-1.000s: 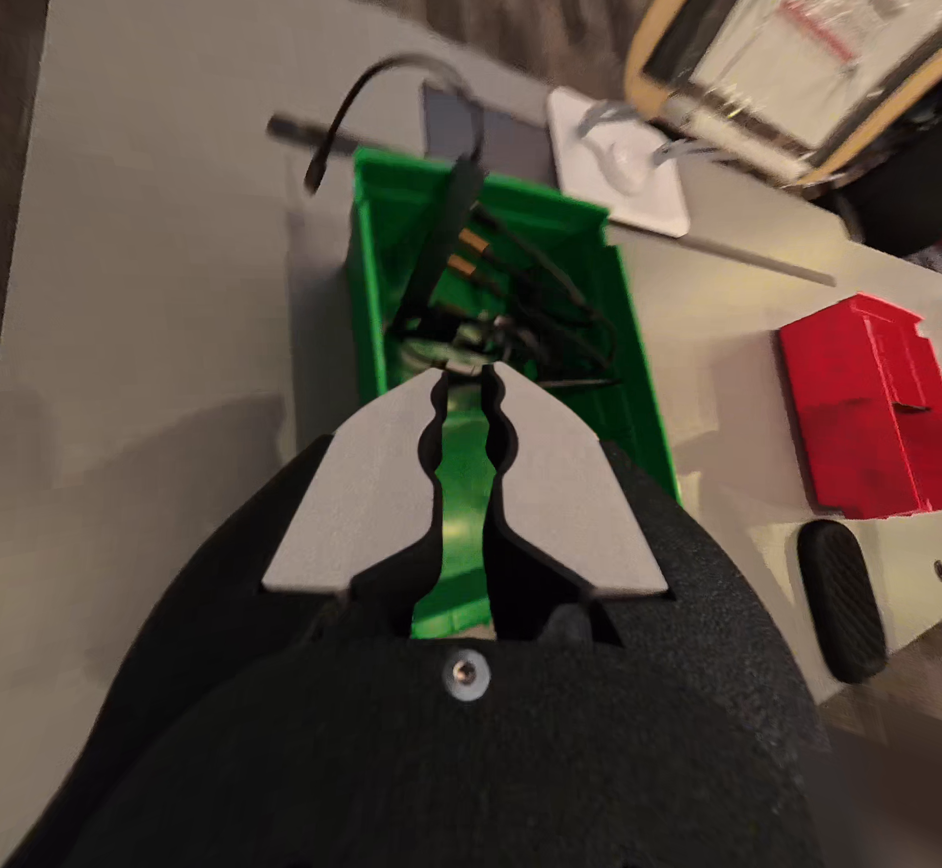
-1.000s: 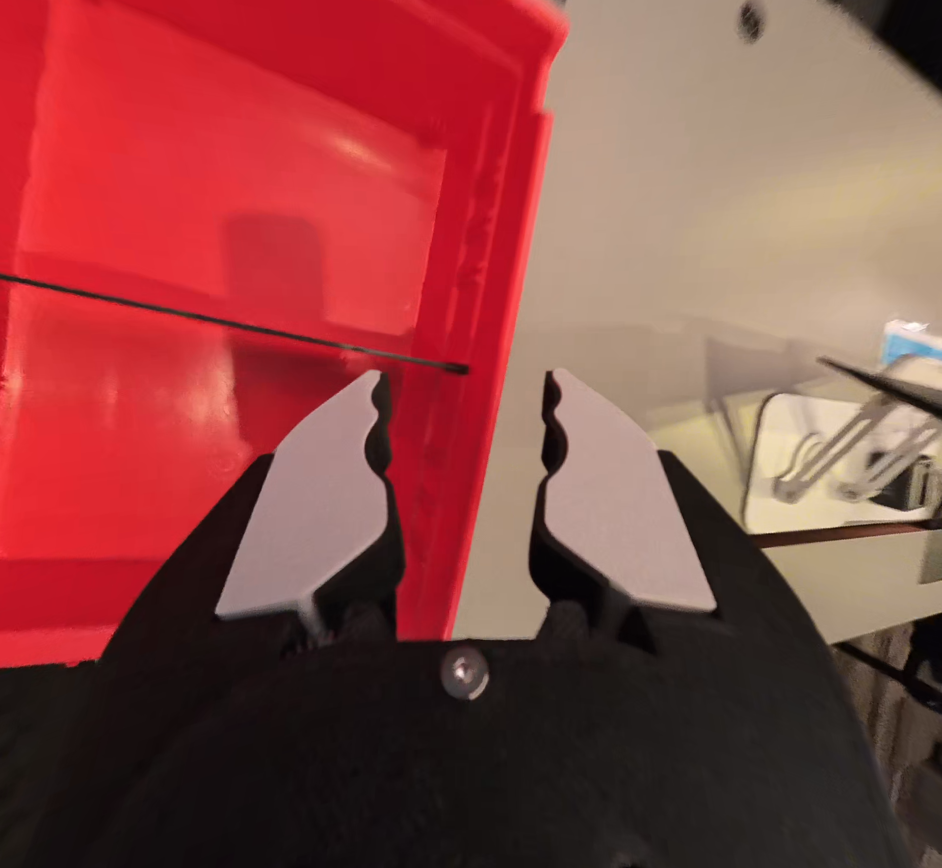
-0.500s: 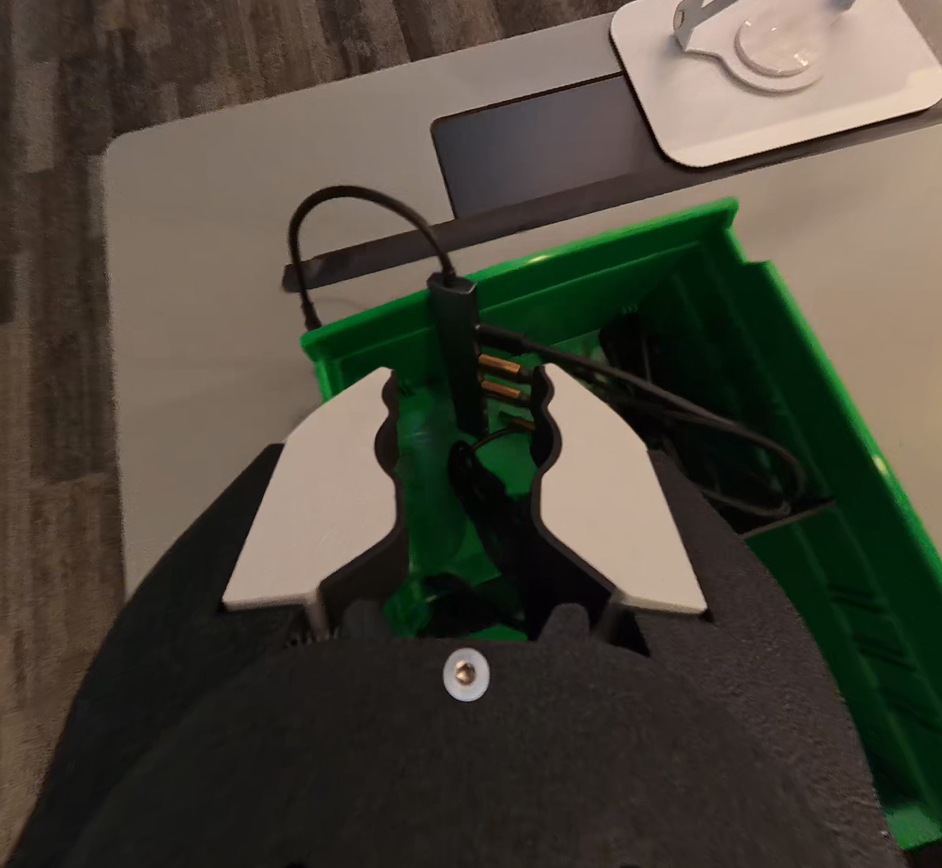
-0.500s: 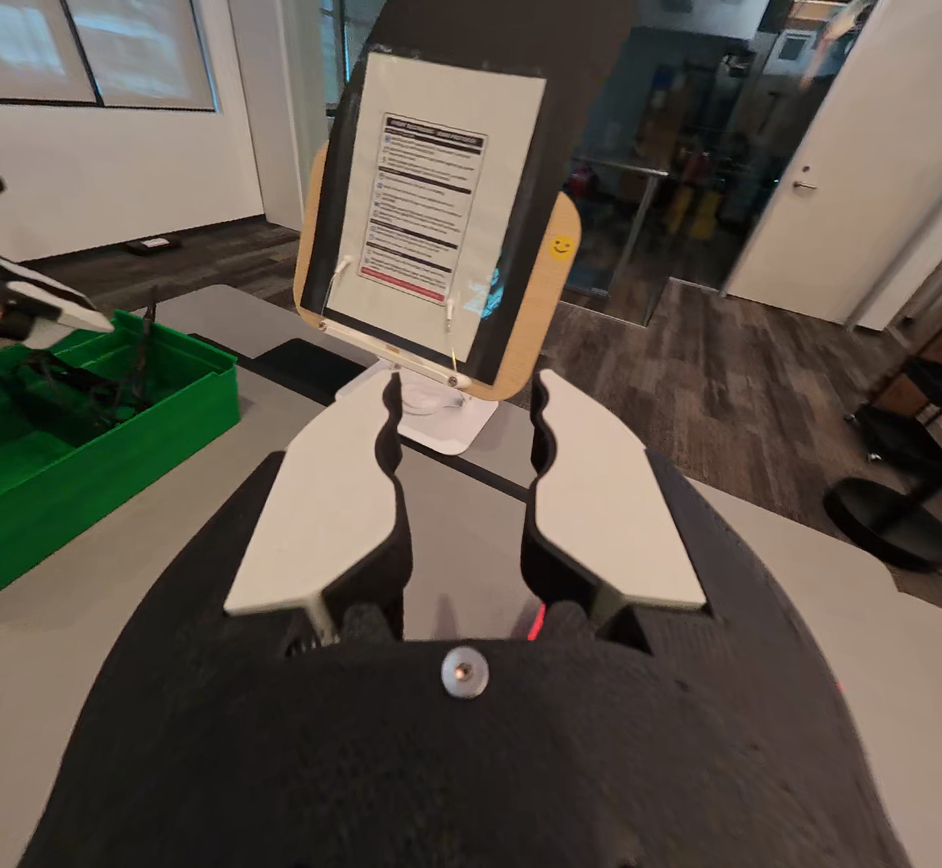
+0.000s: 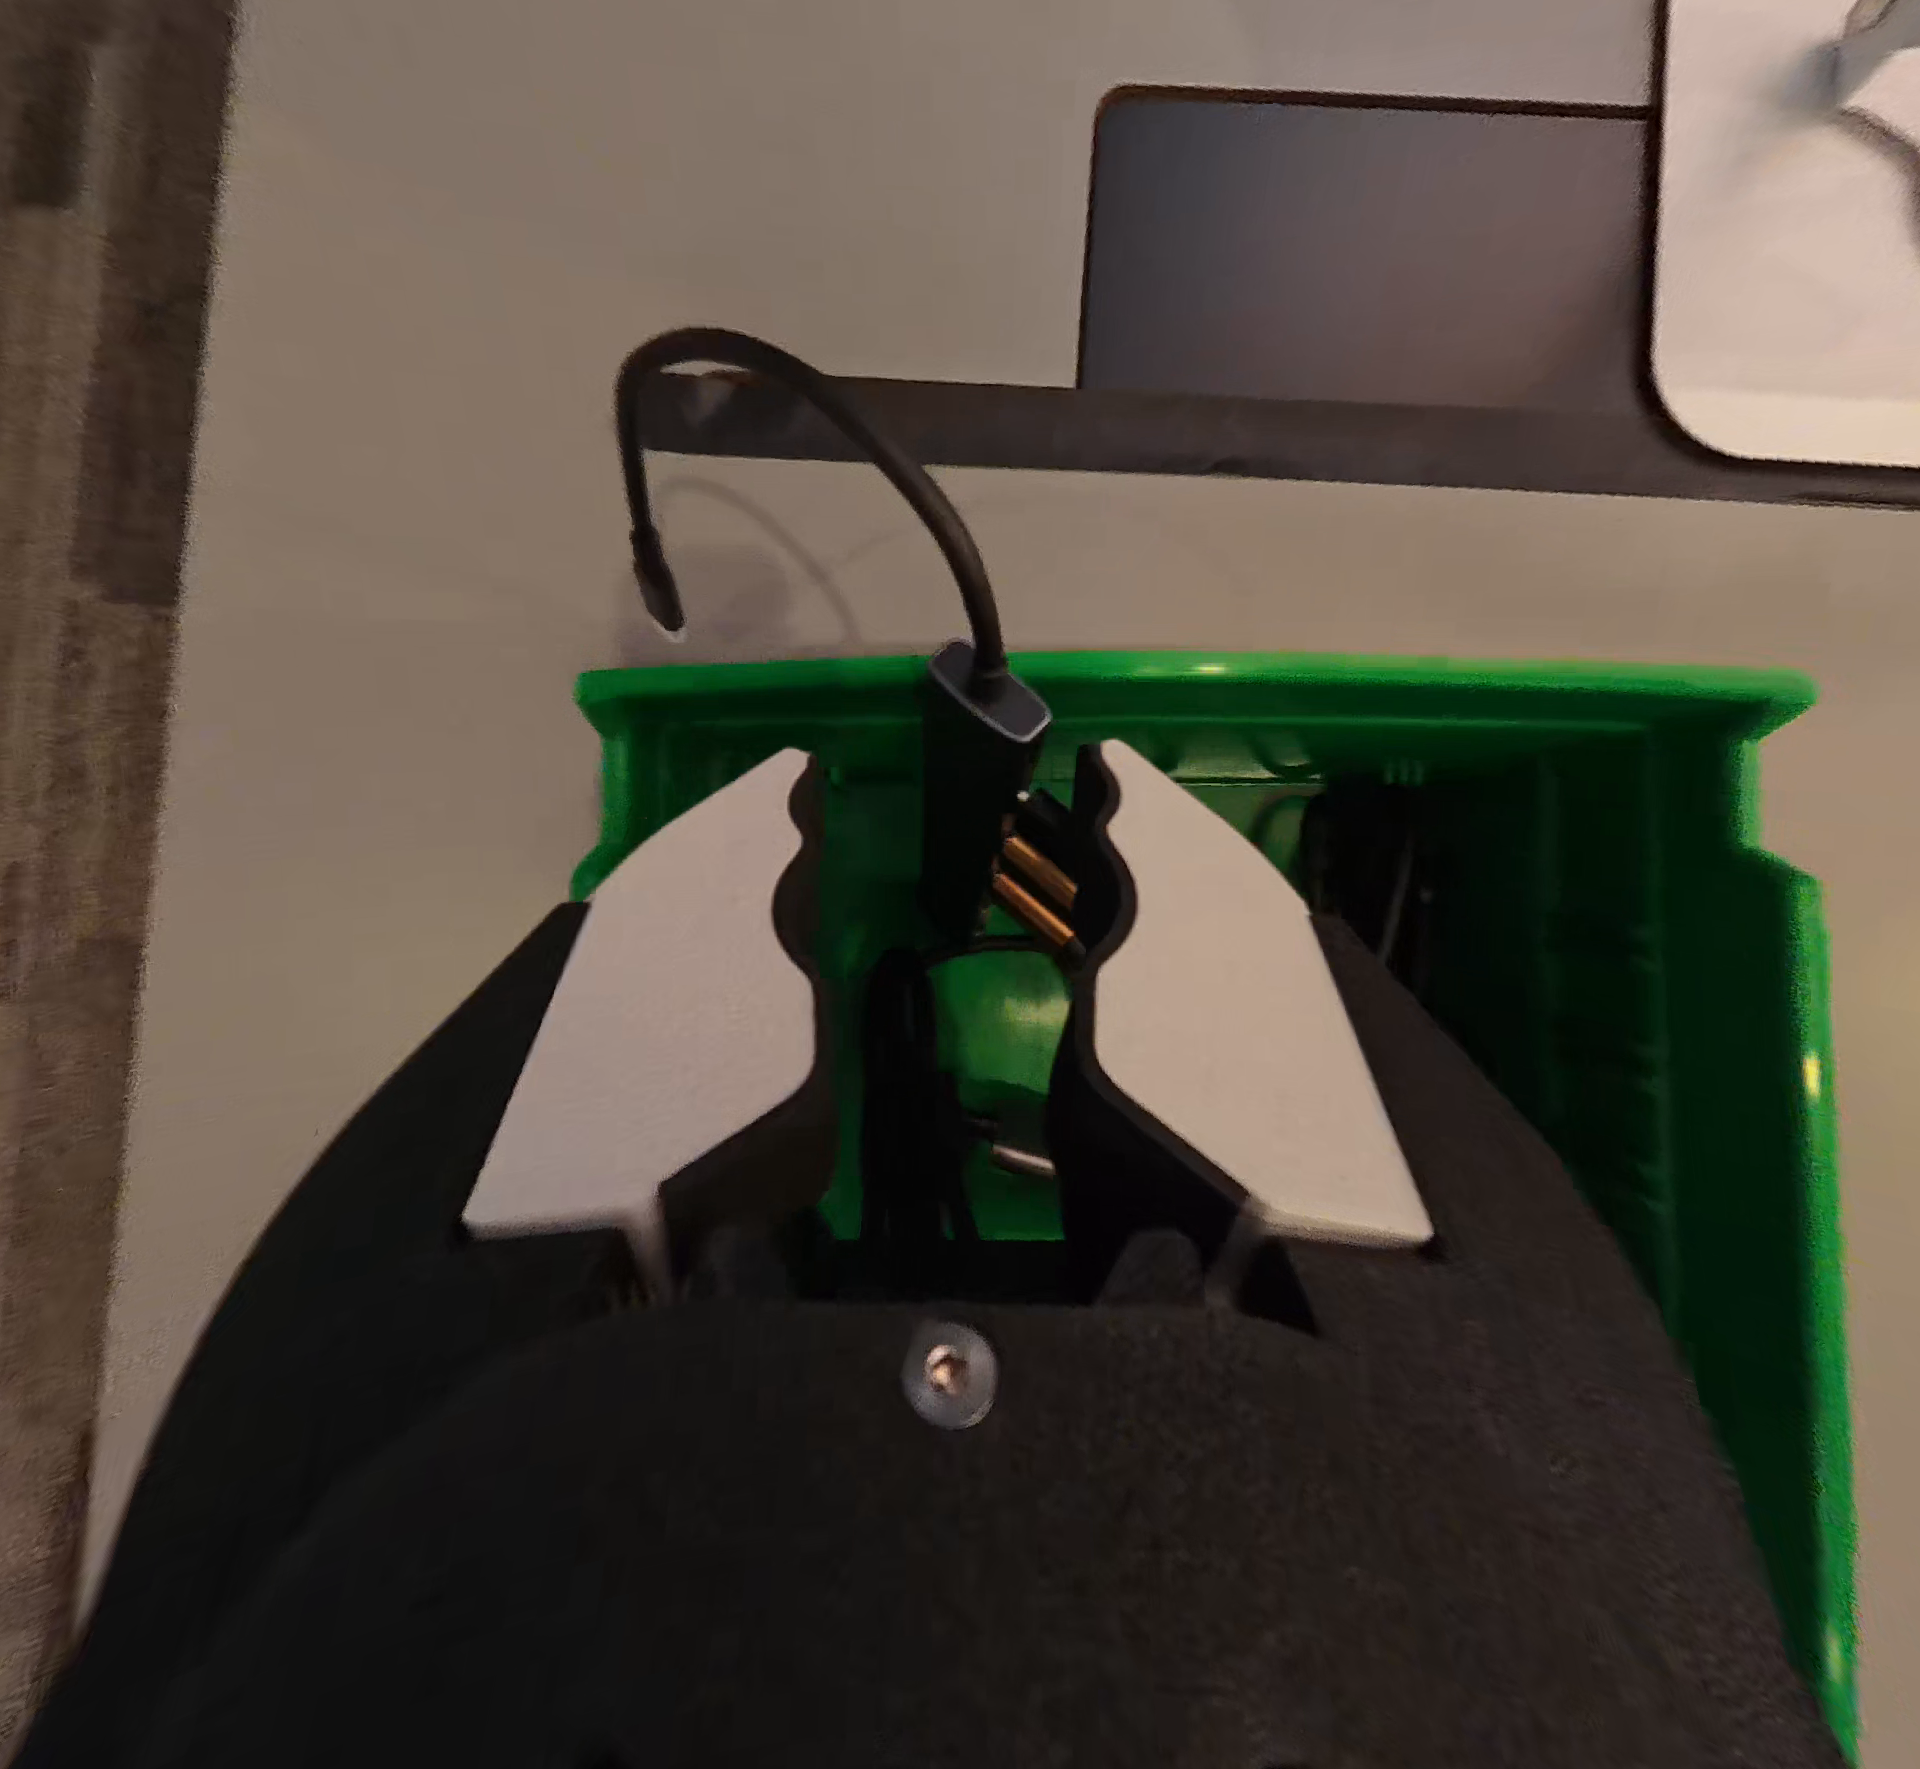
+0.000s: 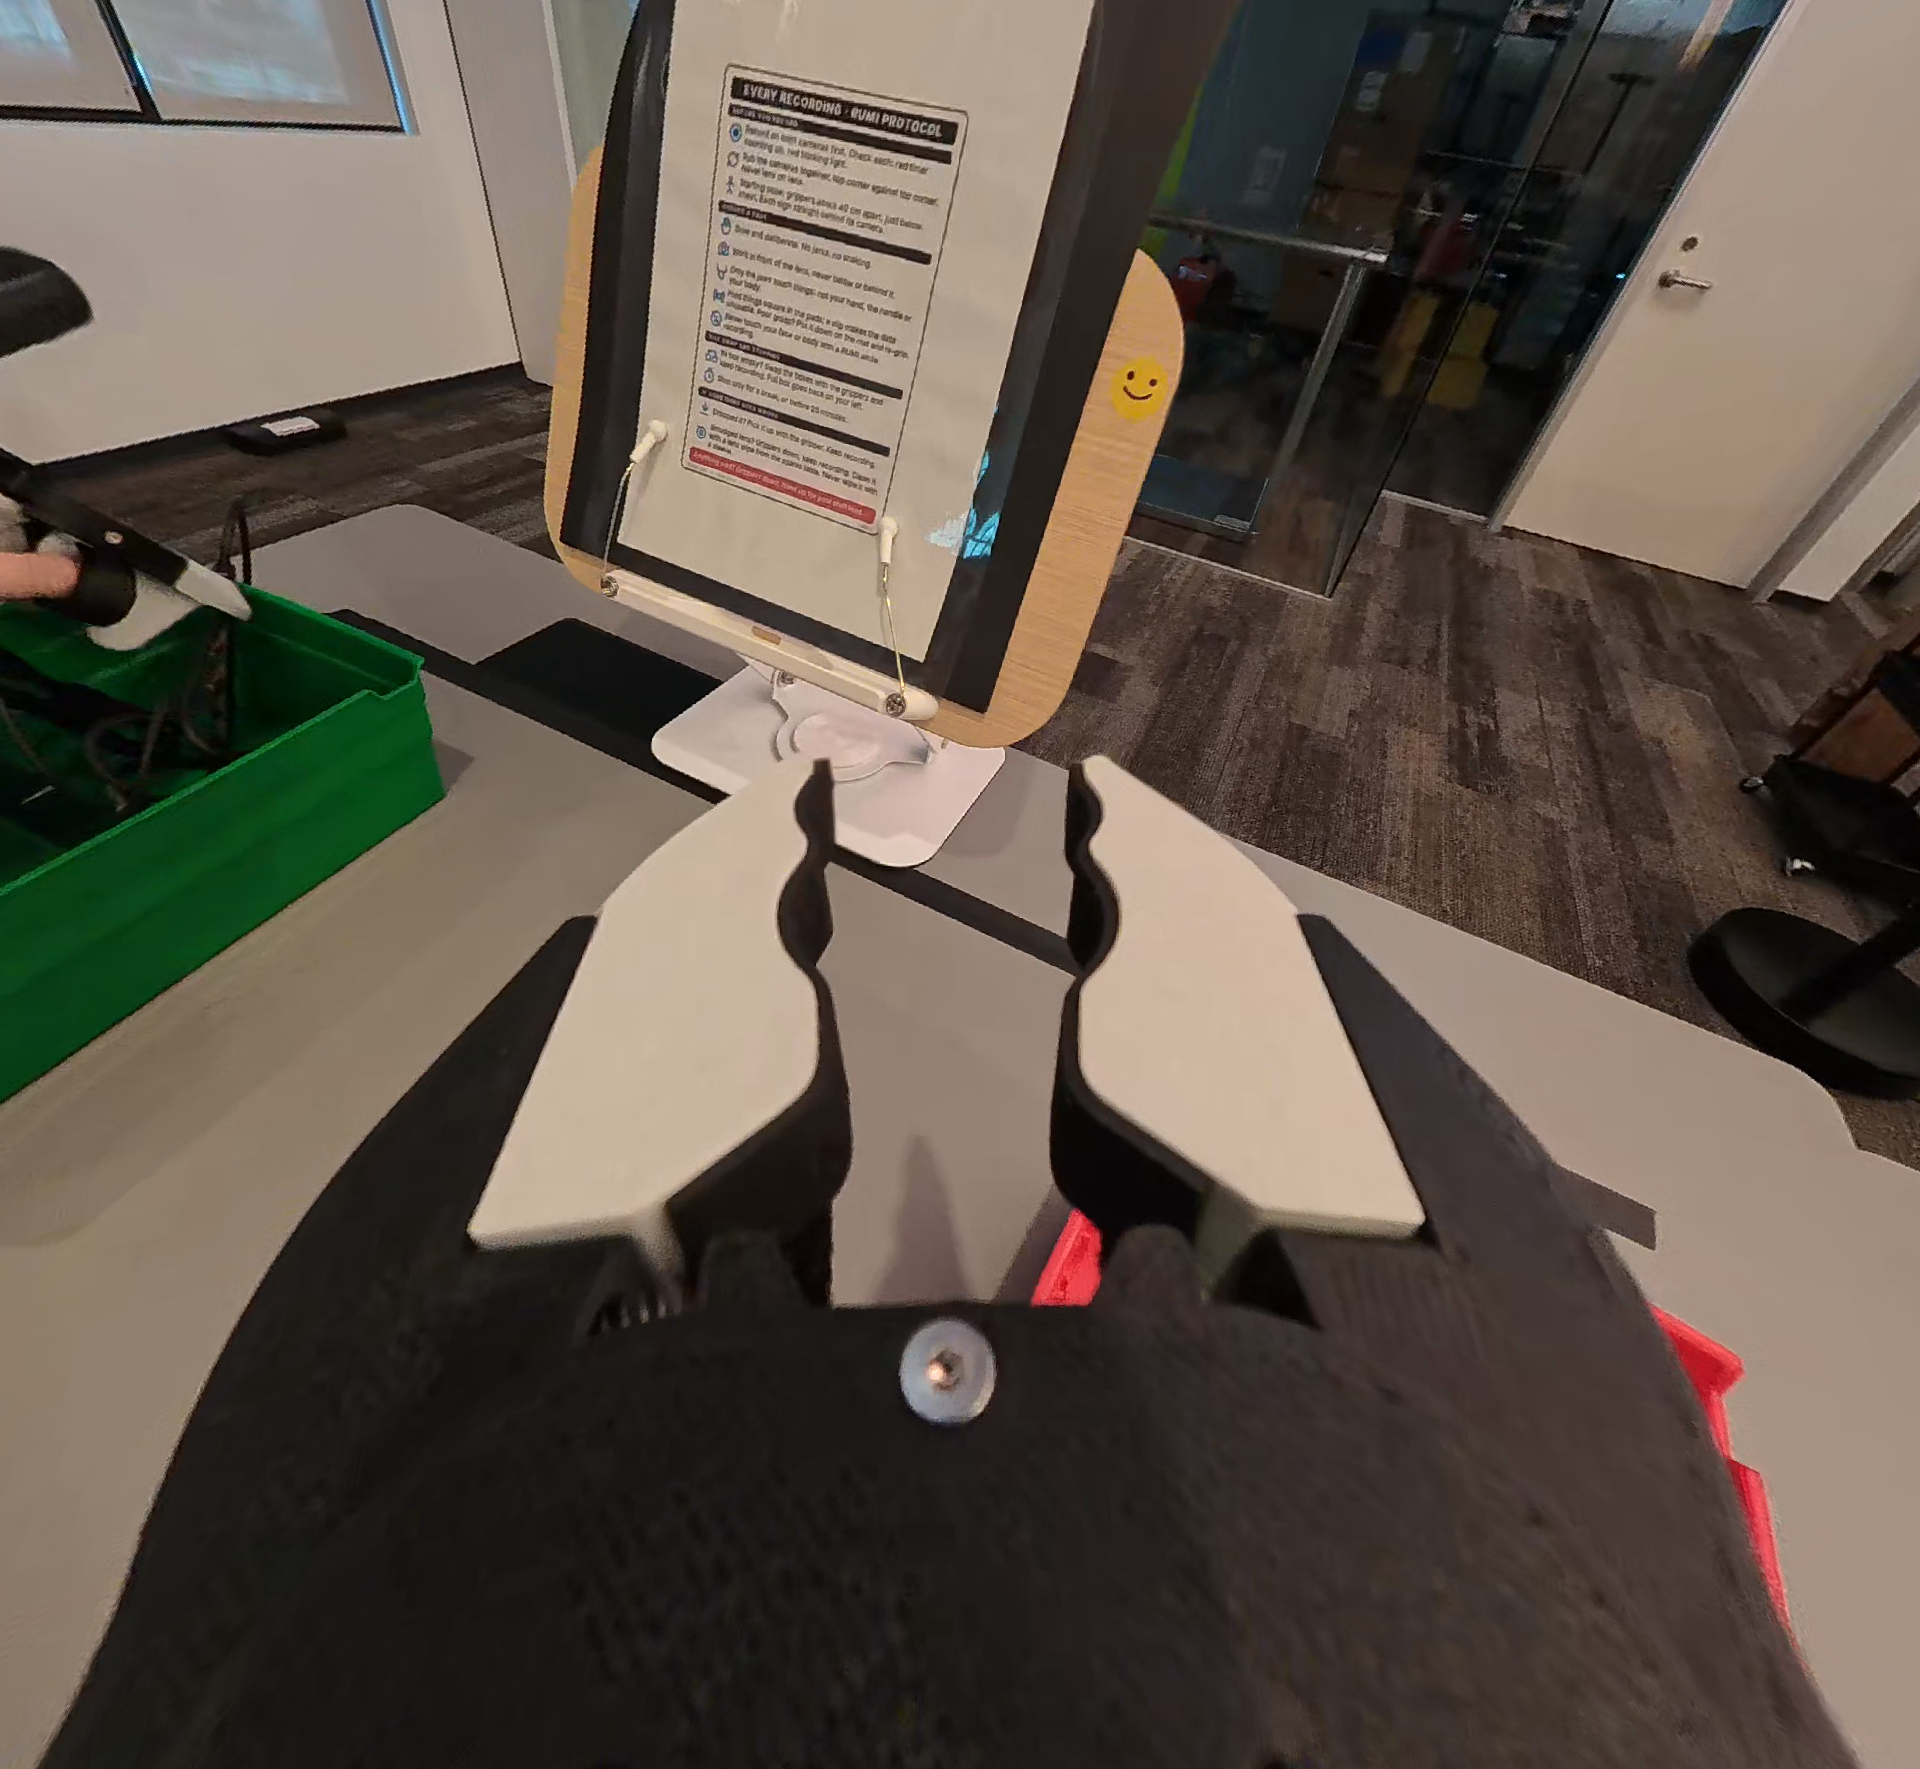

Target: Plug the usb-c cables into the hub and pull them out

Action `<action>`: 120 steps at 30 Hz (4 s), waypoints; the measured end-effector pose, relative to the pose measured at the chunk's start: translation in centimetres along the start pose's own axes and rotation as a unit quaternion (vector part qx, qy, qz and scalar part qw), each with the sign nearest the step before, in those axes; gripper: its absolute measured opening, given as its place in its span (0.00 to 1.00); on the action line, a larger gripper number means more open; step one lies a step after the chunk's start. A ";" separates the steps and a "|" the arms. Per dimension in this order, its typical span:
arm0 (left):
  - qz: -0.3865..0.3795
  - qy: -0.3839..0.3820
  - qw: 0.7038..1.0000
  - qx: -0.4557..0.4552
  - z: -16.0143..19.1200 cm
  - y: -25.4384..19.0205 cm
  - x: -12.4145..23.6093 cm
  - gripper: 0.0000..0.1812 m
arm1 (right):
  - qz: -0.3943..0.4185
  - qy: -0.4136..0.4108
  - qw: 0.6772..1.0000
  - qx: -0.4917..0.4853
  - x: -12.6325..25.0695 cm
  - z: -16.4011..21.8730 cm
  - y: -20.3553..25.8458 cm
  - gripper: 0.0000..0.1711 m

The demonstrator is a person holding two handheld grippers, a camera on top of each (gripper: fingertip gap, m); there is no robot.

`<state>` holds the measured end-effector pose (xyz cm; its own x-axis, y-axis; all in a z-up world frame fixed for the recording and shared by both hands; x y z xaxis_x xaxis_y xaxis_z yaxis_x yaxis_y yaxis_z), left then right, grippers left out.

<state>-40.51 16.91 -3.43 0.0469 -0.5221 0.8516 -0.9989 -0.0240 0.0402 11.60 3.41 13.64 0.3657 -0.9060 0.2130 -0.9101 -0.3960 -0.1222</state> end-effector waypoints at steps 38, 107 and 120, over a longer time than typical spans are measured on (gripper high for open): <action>0.525 -0.314 0.755 -0.236 3.8 -21.9 28.4 0.05 | -0.094 -0.216 0.917 0.321 -1.1 -3.2 15.6 0.33; 0.180 -0.486 0.434 -0.737 14.7 -32.0 20.3 0.05 | -0.390 0.080 0.810 0.431 -0.5 8.5 15.1 0.12; 0.150 -0.472 0.439 -0.749 14.9 -33.2 19.2 0.05 | -0.407 0.098 0.809 0.412 -1.0 9.6 14.4 0.12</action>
<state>-6.43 -5.03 3.78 -0.8149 -0.4480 0.3677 0.1954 0.3848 0.9021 -0.03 -2.79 2.37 0.6676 -0.2866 0.6872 0.0850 -0.8876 -0.4528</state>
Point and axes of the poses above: each gripper's, where its closed fingertips meet, x back along the fingers, z out of its underside, y = z × x across the jaws, the point moved 3 cm from there along x, back along the fingers, and after that the axes turned 4 degrees about y, right-handed, at the moved point
